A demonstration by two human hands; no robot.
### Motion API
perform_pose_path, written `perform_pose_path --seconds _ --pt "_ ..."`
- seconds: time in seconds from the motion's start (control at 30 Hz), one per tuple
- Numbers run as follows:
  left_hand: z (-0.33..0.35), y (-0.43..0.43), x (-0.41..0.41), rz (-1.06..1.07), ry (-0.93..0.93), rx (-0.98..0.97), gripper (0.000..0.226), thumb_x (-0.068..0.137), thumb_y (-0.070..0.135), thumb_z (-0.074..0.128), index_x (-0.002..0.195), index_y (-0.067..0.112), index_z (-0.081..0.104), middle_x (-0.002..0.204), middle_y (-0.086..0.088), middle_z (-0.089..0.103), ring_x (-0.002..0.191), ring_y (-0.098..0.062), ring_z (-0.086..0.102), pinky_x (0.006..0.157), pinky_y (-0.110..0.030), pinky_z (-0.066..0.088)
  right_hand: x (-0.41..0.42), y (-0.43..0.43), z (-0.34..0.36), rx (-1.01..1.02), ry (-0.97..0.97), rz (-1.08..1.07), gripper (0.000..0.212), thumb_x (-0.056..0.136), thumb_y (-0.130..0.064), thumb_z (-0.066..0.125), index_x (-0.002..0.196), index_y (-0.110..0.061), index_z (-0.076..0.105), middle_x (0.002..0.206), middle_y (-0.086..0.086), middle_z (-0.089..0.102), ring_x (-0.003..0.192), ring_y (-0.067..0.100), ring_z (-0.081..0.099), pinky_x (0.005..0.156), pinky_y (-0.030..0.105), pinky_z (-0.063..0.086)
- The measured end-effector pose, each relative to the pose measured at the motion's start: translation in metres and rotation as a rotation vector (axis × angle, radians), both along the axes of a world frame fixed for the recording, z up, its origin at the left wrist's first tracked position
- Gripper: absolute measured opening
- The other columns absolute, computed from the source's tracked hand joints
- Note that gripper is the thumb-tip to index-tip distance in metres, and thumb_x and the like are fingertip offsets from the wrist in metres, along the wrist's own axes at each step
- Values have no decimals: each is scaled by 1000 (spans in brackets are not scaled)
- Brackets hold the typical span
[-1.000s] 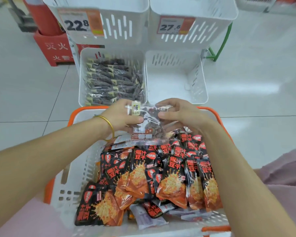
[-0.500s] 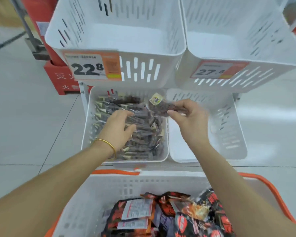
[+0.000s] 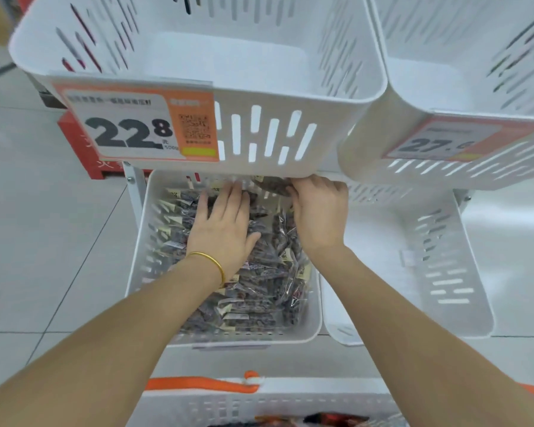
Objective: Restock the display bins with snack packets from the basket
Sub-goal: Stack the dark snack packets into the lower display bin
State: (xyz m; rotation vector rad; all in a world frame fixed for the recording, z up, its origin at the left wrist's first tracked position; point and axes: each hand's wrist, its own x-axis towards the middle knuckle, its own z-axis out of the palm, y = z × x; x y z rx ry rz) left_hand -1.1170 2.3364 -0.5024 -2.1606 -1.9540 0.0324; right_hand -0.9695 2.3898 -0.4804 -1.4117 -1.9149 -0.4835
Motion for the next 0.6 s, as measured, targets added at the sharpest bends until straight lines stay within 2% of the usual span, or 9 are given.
perform_pose_path --seconds 0.23,0.33,0.4,0.47,0.53,0.6 --pt "-2 25 -10 -29 6 -25 79 92 63 13 150 11 -3 158 -8 0 145 -24 -4 116 -52 4 12 8 -17 -55 -32 15 24 60 1 74 78 -14 69 56 0 59 53 25 55 67 30 46" --pt "-2 23 -13 -11 0 8 81 90 65 14 150 11 2 156 -7 10 143 -26 8 114 -49 12 13 8 -20 -27 -75 44 24 62 1 58 79 -11 70 58 4 62 61 29 55 66 32 46" --pt "-3 19 -14 13 20 31 82 89 67 15 149 11 11 151 -8 21 137 -28 20 109 -47 21 10 5 -18 -29 -90 54 30 64 -2 43 76 -10 69 58 5 63 60 29 55 65 32 46" --pt "-6 16 -14 25 5 84 80 88 66 15 142 9 32 140 -11 39 125 -30 37 102 -47 31 6 5 -15 -36 -124 46 35 63 -5 35 72 -10 69 56 5 61 57 28 54 63 32 47" --pt "-11 16 -15 10 -25 129 77 86 63 16 129 8 49 125 -13 52 112 -32 49 95 -47 39 4 8 -12 -55 -189 24 36 60 -5 34 68 -12 68 54 4 61 57 28 54 63 31 47" --pt "-15 16 -16 -13 -46 163 75 84 62 20 121 7 54 117 -14 56 105 -33 52 91 -46 42 0 12 -11 -119 -249 1 33 58 -1 39 69 -12 69 56 5 63 60 29 57 68 33 50"
